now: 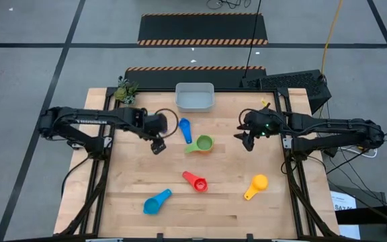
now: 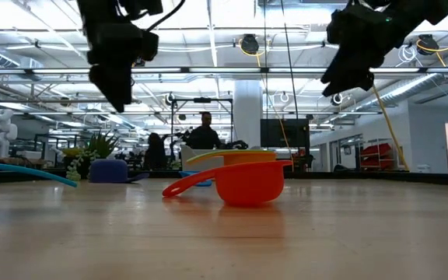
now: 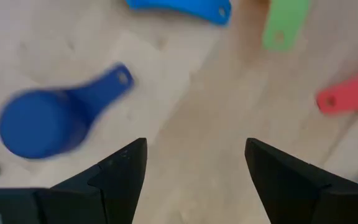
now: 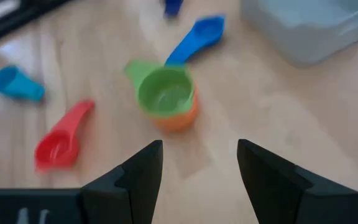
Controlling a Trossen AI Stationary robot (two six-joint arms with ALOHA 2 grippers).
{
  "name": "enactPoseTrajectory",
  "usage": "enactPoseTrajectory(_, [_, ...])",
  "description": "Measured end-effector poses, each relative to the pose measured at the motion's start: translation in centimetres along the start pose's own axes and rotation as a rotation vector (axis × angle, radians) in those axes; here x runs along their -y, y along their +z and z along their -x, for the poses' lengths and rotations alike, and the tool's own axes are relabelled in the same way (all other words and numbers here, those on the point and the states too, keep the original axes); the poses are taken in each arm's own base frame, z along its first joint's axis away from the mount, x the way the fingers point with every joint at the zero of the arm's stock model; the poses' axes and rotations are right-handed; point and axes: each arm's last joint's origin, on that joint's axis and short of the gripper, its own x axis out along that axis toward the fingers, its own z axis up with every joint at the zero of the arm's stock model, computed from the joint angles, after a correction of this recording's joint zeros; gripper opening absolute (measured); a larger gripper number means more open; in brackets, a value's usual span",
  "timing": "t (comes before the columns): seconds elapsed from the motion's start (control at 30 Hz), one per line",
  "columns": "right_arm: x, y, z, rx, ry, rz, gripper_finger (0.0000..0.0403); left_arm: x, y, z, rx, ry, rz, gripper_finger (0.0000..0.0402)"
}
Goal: Nest measuring cups in basket
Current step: Stack the purple measuring cup into the green measuring cup
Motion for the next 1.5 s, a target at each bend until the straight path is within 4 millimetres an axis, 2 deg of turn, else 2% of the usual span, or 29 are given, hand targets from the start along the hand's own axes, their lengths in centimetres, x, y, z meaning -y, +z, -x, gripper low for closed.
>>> enactPoseTrajectory(0.2, [-0.4,1.5,-0.3,0.206,-0.004,0.066,0.0201,-1.6,1.0,-0.6,0.055,0.019,-0.166,0.0275])
enactPoseTrajectory(0.3, [-0.5,2.1,-0.3,0.283,-0.037,0.114,0.0201,-2.2,1.8,-0.7,0.124,0.099,-0.228,0.0275])
enactPoseTrajectory(0.43, [-1.0,3.2,-0.2,0.41,-0.032,0.15,0.0201,-2.4,2.5,-0.3,0.218,0.242,-0.343,0.0275])
enactPoseTrajectory(0.6, [-3.0,4.0,0.3,0.556,0.063,0.223,0.0201,-1.7,2.4,-0.1,0.255,0.363,-0.356,0.0275])
enactPoseTrajectory(0.7, [-4.3,4.0,0.3,0.601,0.136,0.243,0.0201,-0.8,1.5,0.0,0.25,0.395,-0.282,0.0275])
enactPoseTrajectory(0.8, [-6.2,3.7,0.2,0.629,0.266,0.283,0.0201,1.6,-0.3,0.2,0.255,0.41,-0.233,0.0275])
enactPoseTrajectory(0.93, [-8.6,2.3,-0.5,0.57,0.365,0.275,0.0201,5.2,-2.8,0.4,0.348,0.456,-0.265,0.0274])
enactPoseTrajectory(1.1, [-10.5,0.8,-1.3,0.514,0.387,0.248,0.0201,7.7,-4.2,0.5,0.402,0.431,-0.36,0.0264])
enactPoseTrajectory(1.33, [-13.0,-1.8,-3.1,0.444,0.365,0.281,0.0201,9.5,-5.6,-1.7,0.35,0.49,-0.536,0.0237])
enactPoseTrajectory(1.5, [-14.3,-2.8,-4.6,0.486,0.334,0.252,0.0201,9.8,-7.5,-4.9,0.362,0.543,-0.582,0.0244])
